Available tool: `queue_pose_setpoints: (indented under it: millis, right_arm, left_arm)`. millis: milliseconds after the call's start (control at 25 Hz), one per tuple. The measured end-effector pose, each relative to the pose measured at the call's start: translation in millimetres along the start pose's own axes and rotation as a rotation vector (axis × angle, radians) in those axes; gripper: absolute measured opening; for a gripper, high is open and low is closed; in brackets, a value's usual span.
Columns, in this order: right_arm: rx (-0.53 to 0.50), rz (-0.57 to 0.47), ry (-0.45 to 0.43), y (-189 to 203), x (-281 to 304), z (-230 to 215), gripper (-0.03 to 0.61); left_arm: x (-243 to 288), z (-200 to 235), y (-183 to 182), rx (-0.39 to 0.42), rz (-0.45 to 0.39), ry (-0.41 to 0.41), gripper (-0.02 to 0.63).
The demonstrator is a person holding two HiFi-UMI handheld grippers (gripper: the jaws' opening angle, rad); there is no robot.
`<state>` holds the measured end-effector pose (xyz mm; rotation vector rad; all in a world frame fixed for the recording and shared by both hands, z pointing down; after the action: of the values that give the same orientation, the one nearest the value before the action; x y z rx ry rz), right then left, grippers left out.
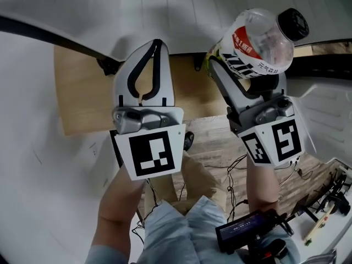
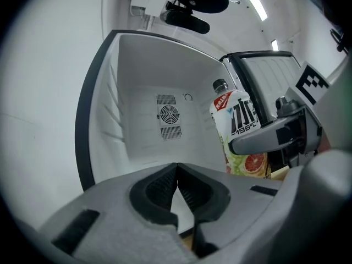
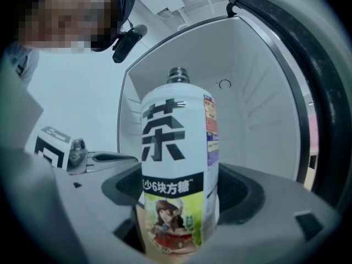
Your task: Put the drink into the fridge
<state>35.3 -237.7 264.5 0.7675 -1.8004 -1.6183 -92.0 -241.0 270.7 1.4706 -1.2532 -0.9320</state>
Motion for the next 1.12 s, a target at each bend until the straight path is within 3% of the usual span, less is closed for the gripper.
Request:
queue_pose_setpoints:
  millis: [280, 1120]
  right_arm:
    - [-0.031, -0.035, 0.001, -7.0, -26.6, 20.1, 0.388]
    - [-0.050, -0.072, 0.040, 4.3, 34.0, -20.8, 0.390]
  left_arm:
    - [-49.3, -21.0, -1.8, -0.029, -0.015, 0.005, 0.009]
    - [-33.5, -33.1, 13.3, -0.042, -0.014, 0.060, 0.009]
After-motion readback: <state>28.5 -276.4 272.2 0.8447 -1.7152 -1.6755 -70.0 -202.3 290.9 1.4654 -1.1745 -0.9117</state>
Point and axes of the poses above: the fingertips, and each gripper's own axes: x forward along the fingers, z to its left, y out of its underside, the point moved 1 cm from there along -x, backward along the fingers, and after that the axes turned 9 degrees about -y, right-handed, at the moved point
